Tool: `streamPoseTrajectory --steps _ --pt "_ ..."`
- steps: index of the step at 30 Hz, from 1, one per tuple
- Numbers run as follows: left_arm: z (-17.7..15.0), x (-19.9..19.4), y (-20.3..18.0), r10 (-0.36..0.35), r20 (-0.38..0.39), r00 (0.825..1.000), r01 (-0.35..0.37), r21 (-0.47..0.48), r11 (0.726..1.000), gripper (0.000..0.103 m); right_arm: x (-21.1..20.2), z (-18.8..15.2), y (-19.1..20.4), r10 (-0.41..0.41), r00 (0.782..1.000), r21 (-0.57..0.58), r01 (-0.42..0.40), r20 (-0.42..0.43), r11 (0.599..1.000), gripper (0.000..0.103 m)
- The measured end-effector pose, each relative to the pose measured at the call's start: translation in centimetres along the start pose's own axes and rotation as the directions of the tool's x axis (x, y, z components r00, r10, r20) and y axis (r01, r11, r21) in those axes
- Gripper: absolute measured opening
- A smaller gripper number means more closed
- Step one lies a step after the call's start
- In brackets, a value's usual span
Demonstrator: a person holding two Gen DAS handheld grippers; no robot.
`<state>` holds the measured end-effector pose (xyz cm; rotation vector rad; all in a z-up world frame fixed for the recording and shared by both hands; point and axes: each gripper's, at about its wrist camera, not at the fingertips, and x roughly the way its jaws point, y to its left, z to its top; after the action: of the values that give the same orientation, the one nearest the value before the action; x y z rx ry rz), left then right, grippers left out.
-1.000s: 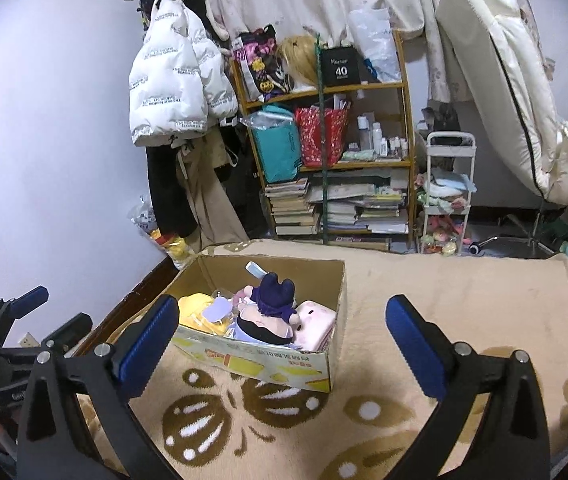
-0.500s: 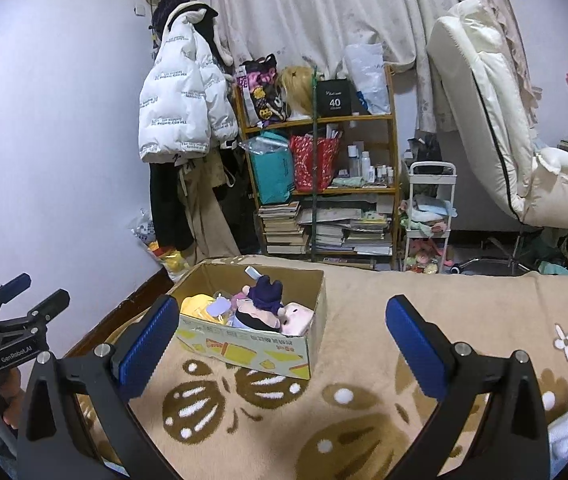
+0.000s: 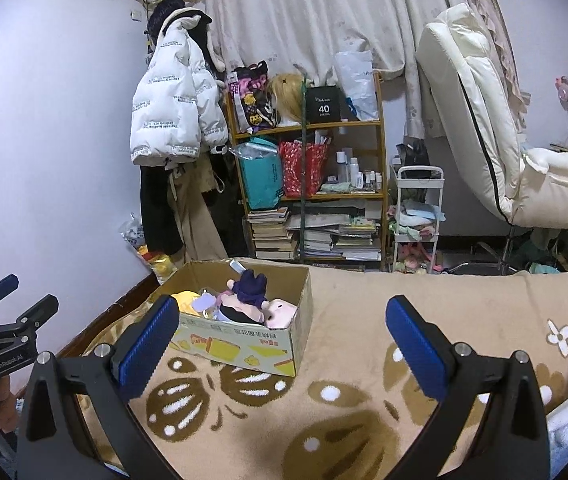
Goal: Organize soft objects
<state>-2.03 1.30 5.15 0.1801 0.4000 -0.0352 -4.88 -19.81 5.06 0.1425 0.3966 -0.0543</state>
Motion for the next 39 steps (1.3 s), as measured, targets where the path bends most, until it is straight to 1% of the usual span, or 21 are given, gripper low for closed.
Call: streamPoseTrajectory --steps 11,15,17,39 --pt "-1.1 1.7 1.0 0.011 -0.035 0.999 -0.012 -0.041 0.999 0.096 2.0 -0.6 -0.1 -0.018 0.999 -0.009 0.017 -0.043 1.0 0.103" --pt "-1.2 2.0 1.5 -0.011 -0.053 0.999 0.007 -0.067 0.998 0.096 2.2 -0.6 -0.3 -0.019 0.999 -0.009 0.019 -0.043 1.0 0.103" --pt "-1.2 1.9 1.7 -0.009 -0.05 0.999 0.006 -0.071 0.997 0.096 2.2 -0.6 -0.3 -0.021 0.999 -0.01 0.021 -0.043 1.0 0.103" --pt "-1.3 1.5 0.9 -0.02 -0.046 0.999 0.019 -0.031 0.999 0.096 2.2 -0.6 -0.8 -0.019 0.999 -0.007 0.019 -0.044 1.0 0.103"
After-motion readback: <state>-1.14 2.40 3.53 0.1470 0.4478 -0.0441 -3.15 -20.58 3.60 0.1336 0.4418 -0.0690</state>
